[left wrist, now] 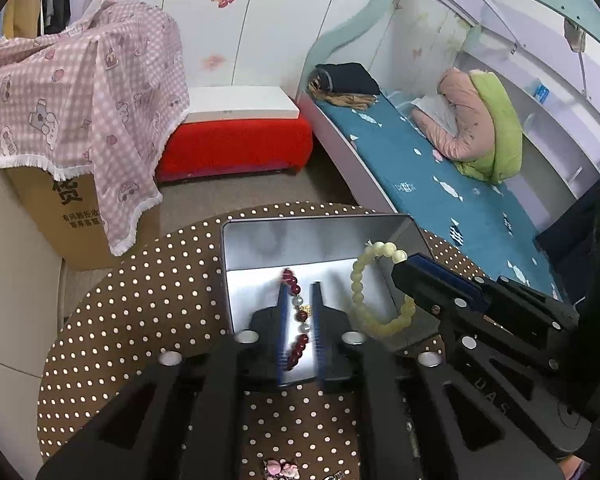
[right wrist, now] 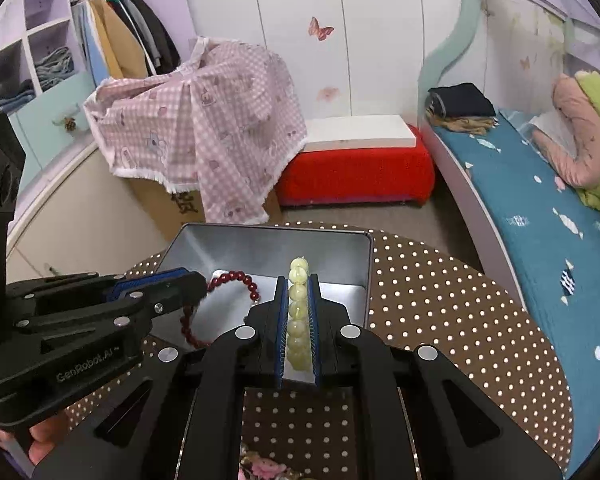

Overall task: Organize jewelry
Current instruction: 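Carry both bracelets into the grey metal box and open both grippers, then move both open grippers back to the jewelry pile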

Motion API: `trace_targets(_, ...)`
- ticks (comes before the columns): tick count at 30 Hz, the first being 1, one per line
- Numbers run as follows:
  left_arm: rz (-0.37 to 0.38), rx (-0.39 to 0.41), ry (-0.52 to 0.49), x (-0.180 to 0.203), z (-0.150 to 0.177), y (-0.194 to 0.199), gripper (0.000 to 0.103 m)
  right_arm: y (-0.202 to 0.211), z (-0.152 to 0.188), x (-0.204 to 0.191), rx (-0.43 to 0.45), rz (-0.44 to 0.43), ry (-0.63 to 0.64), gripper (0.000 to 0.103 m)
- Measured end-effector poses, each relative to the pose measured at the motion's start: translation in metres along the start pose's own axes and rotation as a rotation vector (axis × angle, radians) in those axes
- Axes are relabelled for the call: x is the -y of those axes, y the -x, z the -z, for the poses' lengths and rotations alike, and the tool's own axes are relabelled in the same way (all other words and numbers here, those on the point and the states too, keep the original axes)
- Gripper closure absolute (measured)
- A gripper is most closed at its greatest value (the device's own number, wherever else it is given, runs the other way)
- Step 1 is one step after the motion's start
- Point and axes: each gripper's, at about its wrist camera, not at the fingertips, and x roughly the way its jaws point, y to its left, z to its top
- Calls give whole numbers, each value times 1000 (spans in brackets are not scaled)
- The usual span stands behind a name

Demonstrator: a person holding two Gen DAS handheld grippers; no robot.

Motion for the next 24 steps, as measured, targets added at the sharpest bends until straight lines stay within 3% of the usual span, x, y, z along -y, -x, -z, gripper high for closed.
trace_targets(1, -5, 5, 0, 0, 0, 0, 73, -1, 0, -1, -2, -3, -2, 93)
trace_targets(7, 10, 33, 4, 5, 2, 14, 71, 8, 3, 3, 12, -10, -13, 91)
trace_targets(12, 7, 91, 10, 9, 7, 43, 58, 28, 4, 5, 36, -17, -22, 91)
trace_targets(13, 6, 100, 8, 10, 8, 48, 53, 35, 5, 5, 48, -17, -25, 88)
trace_targets(15, -13, 132, 4, 12, 13, 62, 45, 49, 6, 6, 68, -12, -26, 69)
trace_targets(16, -27, 161, 0, 14, 16, 73, 39, 58, 7, 6, 82, -9, -29, 50)
trace_targets(24, -101, 283, 10, 15, 55, 134, 35, 127, 29, 3, 172, 37, -7, 48)
